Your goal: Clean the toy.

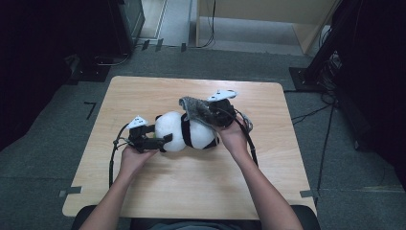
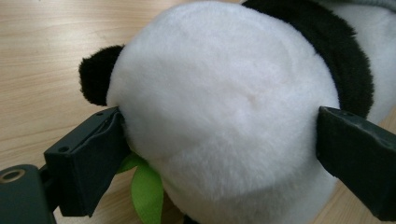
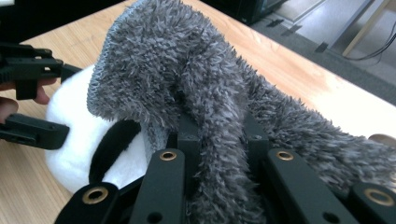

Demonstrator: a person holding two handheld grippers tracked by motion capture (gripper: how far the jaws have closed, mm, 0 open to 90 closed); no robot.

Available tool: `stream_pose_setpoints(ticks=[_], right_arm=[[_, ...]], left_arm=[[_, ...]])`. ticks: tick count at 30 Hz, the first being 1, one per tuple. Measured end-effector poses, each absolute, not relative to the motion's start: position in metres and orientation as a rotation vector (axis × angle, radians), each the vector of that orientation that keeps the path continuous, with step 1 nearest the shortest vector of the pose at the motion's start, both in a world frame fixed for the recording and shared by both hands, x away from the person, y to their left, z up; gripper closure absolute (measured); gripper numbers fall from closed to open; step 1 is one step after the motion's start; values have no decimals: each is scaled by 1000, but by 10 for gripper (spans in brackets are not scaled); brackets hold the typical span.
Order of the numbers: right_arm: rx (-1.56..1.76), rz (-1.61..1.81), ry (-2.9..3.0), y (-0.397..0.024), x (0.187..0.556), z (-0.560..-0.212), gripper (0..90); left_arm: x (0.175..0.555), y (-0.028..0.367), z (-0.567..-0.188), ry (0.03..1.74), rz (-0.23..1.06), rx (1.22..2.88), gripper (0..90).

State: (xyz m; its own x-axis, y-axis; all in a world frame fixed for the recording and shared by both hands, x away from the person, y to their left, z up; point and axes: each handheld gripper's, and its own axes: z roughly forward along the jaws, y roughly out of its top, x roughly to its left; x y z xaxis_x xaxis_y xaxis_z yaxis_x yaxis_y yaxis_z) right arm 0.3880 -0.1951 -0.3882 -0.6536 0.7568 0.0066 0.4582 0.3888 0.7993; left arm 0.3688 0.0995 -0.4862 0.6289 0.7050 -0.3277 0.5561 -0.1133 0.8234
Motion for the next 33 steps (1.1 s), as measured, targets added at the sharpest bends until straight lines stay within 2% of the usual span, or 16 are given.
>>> stream_pose_setpoints(ticks=[7, 13, 16, 22, 33], right_arm=[[1078, 1143, 2308, -195, 393, -397, 785], [1077, 1126, 2320, -193, 395, -396, 784], [1076, 1132, 2319, -194, 398, -389, 781], [1031, 1150, 2348, -178, 410, -371, 778], [951, 1139, 2425, -120, 439, -366, 774]], left_arm=[[371, 92, -492, 1003, 200, 1783, 49], [366, 92, -487, 1033, 215, 1797, 292], [365, 93, -483, 1043, 208, 1804, 372], [363, 91, -479, 1039, 229, 1814, 398], [357, 86, -470, 1043, 264, 1817, 401]])
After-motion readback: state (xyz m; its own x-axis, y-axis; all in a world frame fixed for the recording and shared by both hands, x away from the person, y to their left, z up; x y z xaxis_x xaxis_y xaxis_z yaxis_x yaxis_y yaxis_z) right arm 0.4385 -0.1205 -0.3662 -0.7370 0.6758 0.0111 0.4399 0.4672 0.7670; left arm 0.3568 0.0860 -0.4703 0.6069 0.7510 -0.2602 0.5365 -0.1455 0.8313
